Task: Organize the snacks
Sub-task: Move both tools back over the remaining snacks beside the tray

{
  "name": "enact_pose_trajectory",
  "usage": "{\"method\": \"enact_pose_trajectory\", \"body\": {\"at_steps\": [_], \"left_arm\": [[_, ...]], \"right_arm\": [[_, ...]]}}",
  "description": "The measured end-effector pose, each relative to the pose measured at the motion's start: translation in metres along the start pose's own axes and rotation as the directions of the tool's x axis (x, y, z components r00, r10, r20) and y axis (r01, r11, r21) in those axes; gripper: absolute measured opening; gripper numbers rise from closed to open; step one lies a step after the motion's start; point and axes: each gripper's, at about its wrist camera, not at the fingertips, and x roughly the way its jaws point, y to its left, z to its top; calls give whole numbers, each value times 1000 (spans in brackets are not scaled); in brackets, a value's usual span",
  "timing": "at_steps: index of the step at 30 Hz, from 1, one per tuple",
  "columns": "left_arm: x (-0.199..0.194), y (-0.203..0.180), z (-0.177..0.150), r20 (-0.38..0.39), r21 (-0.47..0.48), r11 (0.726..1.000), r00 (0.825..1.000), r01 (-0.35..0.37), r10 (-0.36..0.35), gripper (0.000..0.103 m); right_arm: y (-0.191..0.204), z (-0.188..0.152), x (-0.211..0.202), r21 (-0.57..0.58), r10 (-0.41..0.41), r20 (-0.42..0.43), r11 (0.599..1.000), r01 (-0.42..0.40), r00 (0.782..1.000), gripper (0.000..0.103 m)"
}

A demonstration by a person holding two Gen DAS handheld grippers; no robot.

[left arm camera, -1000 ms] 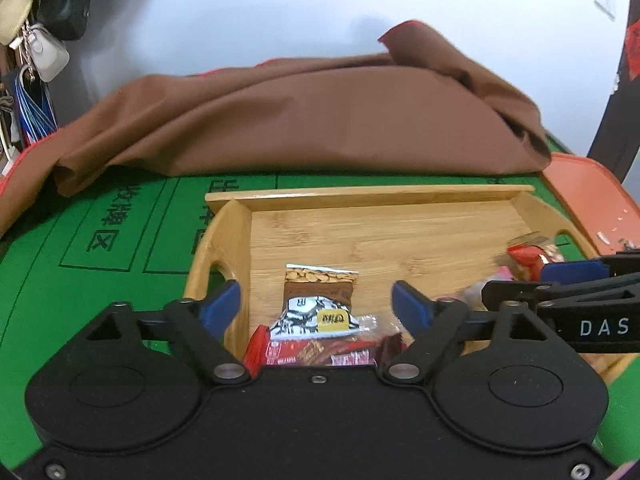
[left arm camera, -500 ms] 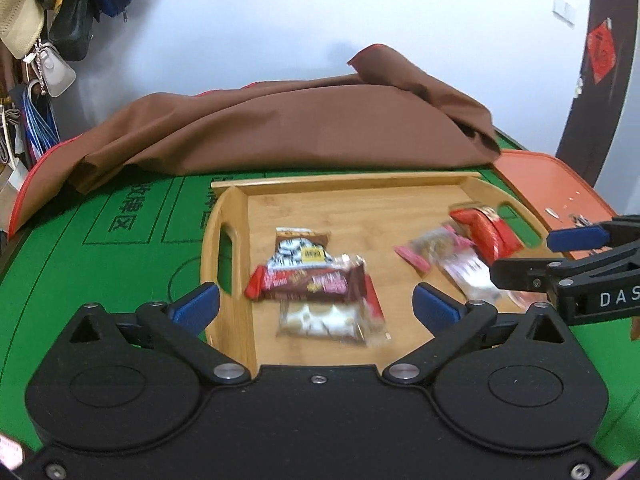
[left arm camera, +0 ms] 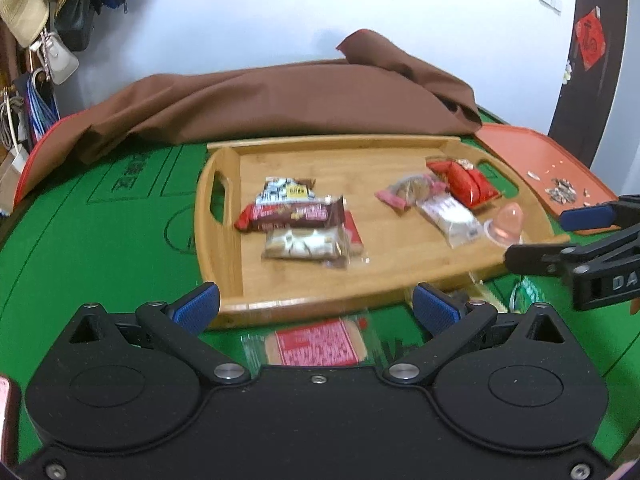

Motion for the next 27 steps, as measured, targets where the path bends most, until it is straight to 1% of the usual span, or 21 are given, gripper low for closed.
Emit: {"method": "enact_pose_trajectory", "body": {"at_steps": [9, 16, 27], "left_arm": [[6, 2, -21, -45, -33, 999, 999, -19, 18, 103], [8, 6, -29, -65, -56, 998, 998, -24, 21, 103], [17, -1, -36, -87, -44, 998, 996, -35, 31, 103]], "right_arm": [[-11, -24, -6, 1, -6, -22, 1000, 6, 1000, 103], [-18, -39, -4, 17, -5, -47, 1000, 5, 999, 103], [-19, -52, 1, 18, -2, -83, 1000, 4, 997, 103]]}}
